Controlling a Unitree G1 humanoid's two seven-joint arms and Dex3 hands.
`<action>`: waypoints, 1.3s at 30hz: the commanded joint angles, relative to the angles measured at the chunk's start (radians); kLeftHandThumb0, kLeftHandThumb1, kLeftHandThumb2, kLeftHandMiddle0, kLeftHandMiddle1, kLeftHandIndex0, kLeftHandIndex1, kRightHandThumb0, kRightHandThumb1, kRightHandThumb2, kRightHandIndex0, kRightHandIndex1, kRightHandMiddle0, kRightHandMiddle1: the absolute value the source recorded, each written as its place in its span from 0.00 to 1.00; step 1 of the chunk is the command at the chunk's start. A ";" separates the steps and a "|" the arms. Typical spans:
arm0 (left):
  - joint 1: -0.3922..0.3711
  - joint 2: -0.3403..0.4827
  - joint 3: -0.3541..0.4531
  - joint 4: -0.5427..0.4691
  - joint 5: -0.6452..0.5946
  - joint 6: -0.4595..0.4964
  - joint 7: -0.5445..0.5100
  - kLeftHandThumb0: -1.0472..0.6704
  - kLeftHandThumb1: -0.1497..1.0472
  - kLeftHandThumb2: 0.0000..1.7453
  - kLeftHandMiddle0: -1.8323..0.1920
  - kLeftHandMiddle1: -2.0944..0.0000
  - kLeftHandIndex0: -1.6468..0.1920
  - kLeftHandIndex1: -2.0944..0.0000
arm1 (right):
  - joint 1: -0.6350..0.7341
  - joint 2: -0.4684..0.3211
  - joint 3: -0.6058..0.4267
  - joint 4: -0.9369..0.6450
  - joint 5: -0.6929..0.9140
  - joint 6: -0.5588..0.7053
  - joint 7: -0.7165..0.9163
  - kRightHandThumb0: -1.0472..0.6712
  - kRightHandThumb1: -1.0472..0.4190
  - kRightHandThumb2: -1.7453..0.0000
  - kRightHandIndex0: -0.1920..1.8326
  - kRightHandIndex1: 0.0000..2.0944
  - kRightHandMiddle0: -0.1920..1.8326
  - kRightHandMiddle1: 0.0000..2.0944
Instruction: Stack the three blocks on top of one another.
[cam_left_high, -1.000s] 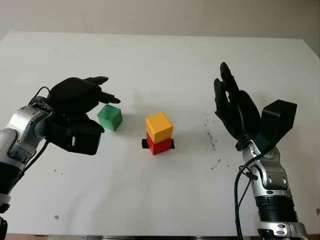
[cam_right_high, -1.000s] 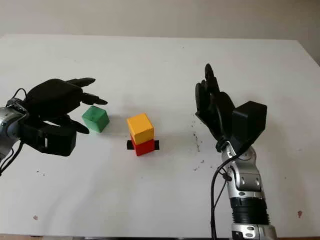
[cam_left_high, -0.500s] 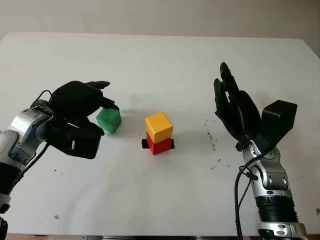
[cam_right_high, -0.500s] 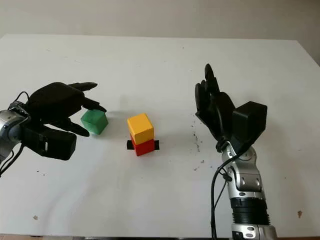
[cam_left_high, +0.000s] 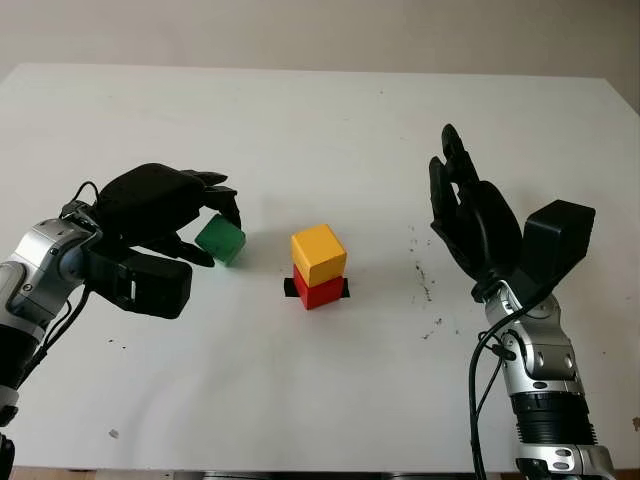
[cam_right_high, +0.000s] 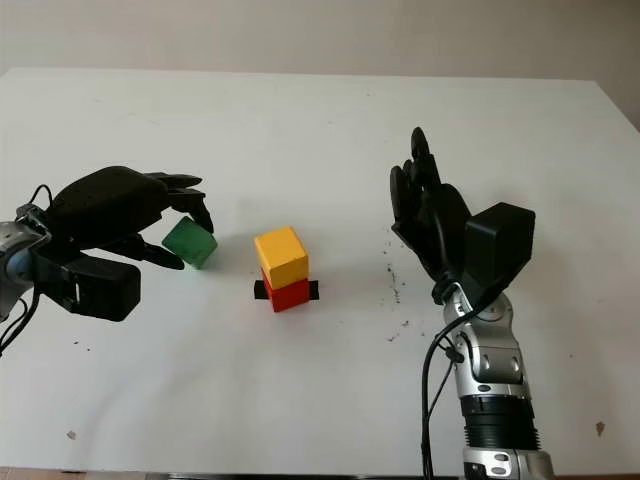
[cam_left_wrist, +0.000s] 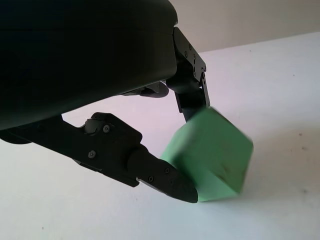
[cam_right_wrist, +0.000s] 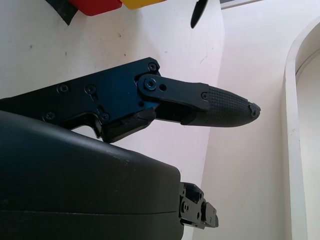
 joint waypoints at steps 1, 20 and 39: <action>-0.039 0.023 0.028 -0.015 -0.042 0.003 -0.038 0.42 0.96 0.03 0.74 0.97 0.66 0.47 | -0.001 0.002 -0.004 -0.008 0.001 -0.003 -0.005 0.17 0.00 0.66 0.00 0.00 0.00 0.00; -0.101 -0.072 0.163 -0.032 -0.499 0.170 -0.318 0.41 1.00 0.04 0.76 0.98 0.72 0.29 | -0.011 0.015 0.011 0.006 -0.030 -0.008 -0.026 0.19 0.00 0.69 0.00 0.00 0.00 0.00; -0.051 -0.159 0.221 -0.289 -0.696 0.471 -0.365 0.38 1.00 0.09 0.79 0.99 0.81 0.17 | -0.010 0.019 0.013 0.005 -0.028 0.009 -0.031 0.19 0.00 0.71 0.00 0.00 0.00 0.00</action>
